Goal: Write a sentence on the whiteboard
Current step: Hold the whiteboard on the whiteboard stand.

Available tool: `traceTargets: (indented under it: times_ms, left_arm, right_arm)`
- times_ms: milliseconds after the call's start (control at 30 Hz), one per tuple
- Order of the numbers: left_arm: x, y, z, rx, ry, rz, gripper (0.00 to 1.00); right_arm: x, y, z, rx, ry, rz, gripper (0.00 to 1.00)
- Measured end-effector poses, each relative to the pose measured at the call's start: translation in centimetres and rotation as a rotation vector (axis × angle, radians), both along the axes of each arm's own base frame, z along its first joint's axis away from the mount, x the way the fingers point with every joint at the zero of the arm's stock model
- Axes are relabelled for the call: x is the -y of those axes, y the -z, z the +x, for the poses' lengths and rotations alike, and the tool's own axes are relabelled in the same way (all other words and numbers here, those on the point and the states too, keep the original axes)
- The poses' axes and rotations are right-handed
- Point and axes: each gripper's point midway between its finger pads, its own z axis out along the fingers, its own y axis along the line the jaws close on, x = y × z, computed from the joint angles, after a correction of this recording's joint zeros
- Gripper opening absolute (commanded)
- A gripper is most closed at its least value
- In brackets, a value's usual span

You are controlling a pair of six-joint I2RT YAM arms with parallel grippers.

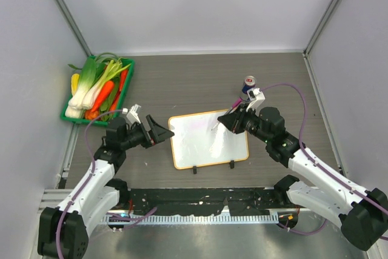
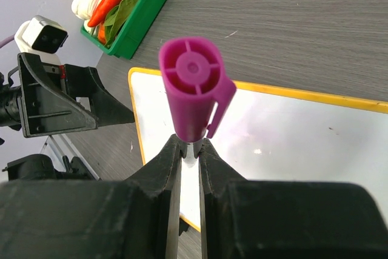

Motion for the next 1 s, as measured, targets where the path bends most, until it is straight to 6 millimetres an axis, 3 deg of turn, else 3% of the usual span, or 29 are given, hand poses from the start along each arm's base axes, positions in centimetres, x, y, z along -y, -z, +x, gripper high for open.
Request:
traceTargets:
  times_ms: [300,1000]
  left_arm:
    - [0.2,-1.1,0.2,0.053,0.007,-0.018,0.96]
    - [0.2,0.2,0.4,0.018,0.006,-0.015,0.93]
  right_arm:
    - [-0.4,-0.1,0.2,0.002,-0.008,0.014,0.01]
    - [-0.9,-0.7,0.3,0.008,-0.022,0.048,0.01]
